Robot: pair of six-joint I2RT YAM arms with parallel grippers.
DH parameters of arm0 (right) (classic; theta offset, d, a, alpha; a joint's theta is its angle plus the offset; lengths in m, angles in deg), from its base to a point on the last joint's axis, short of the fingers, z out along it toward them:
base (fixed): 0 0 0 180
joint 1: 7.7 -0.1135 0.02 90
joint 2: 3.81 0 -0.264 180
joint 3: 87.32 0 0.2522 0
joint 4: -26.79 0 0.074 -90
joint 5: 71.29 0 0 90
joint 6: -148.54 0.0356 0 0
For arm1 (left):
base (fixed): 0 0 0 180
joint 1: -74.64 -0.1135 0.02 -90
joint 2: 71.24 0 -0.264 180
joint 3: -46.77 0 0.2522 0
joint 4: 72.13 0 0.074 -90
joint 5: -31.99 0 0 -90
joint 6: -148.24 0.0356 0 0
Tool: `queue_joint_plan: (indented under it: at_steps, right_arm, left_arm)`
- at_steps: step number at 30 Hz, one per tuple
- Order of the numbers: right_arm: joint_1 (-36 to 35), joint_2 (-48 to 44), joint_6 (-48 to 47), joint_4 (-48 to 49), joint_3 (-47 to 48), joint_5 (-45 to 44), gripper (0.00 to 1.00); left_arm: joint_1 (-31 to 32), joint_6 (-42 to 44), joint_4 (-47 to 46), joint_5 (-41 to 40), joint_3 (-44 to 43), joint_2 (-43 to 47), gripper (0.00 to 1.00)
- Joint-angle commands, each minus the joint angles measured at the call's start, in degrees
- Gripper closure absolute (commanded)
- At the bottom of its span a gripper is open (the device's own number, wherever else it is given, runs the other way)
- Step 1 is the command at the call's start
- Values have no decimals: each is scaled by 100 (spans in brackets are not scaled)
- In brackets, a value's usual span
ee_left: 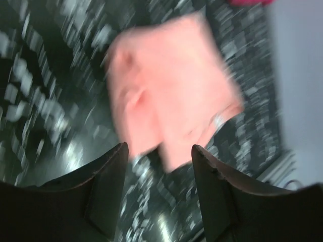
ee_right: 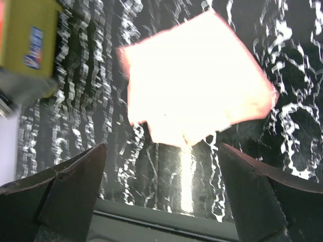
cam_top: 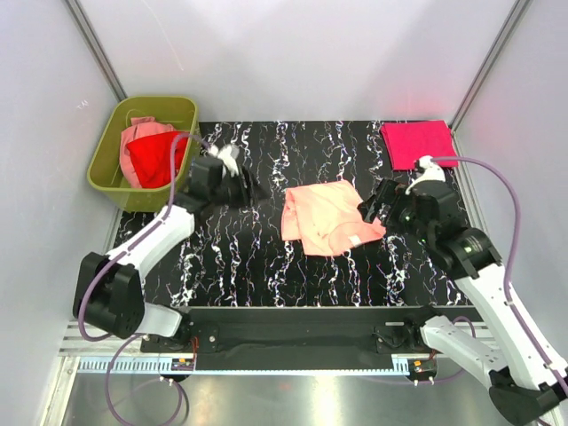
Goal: Fold and stack the t-shirts
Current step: Move the tshirt to the center of the board
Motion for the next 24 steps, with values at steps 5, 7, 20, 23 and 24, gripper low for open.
queue_joint_plan:
  at_steps: [5, 7, 20, 23, 24]
  right_arm:
    - [-32, 976, -93, 513, -376, -174, 1]
    - [-6, 1547, -102, 716, -447, -584, 7]
    - [1567, 3754, -67, 1815, -1388, 125, 23]
    - [1567, 4132, -32, 1937, -1458, 11, 27]
    - [1585, 4211, 20, 1955, -1432, -24, 30]
  left_arm:
    - [910, 188, 106, -640, 140, 72, 41]
    - [1280, 99, 42, -708, 70, -358, 41]
    - [2714, -173, 533, -1656, -1115, -2687, 41]
    - [2767, -182, 534, -1702, -1205, -2899, 46]
    - [2767, -191, 482, -1675, -1213, -2934, 51]
